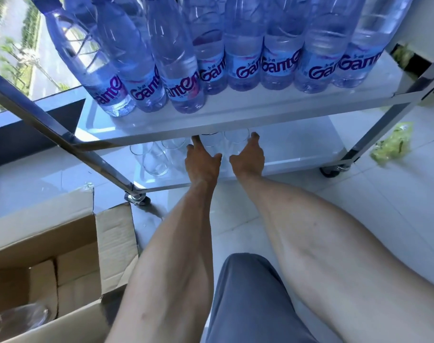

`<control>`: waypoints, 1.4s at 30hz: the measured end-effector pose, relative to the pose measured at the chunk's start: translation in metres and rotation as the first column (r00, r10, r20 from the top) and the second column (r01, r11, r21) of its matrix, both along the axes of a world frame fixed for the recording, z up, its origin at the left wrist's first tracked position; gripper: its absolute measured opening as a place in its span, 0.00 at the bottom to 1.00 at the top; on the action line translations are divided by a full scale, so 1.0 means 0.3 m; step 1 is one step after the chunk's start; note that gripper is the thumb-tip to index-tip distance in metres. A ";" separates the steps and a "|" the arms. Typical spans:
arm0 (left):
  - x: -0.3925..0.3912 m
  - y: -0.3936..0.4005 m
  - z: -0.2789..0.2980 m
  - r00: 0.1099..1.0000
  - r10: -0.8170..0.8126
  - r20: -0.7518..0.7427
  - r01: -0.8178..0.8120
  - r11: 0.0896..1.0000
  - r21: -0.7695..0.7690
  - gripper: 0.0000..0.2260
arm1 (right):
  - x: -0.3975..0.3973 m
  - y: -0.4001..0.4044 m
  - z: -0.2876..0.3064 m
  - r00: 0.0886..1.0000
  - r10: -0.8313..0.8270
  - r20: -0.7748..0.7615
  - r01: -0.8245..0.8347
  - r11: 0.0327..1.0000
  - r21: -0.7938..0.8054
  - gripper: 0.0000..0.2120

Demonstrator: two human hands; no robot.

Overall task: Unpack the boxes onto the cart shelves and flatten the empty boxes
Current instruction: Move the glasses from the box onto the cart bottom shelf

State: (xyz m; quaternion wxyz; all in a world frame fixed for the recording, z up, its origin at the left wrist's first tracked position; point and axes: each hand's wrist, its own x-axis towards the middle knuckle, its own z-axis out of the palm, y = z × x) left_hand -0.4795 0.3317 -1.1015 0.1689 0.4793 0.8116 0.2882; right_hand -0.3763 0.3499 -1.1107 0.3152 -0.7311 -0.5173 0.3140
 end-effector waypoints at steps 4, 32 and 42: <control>0.018 -0.004 -0.005 0.995 0.094 0.030 -0.092 0.994 -0.058 0.30 | -0.019 0.001 -0.013 1.000 -0.017 0.011 0.017 0.999 -0.036 0.35; -0.063 0.002 -0.157 0.892 0.398 0.216 -0.325 0.895 -0.306 0.09 | -0.035 0.027 -0.069 0.986 0.037 0.162 -0.035 0.999 -0.014 0.31; -0.287 -0.090 -0.113 0.730 0.673 0.119 -0.597 0.712 -0.370 0.46 | -0.143 -0.099 -0.071 0.986 0.044 0.161 -0.050 0.998 0.036 0.28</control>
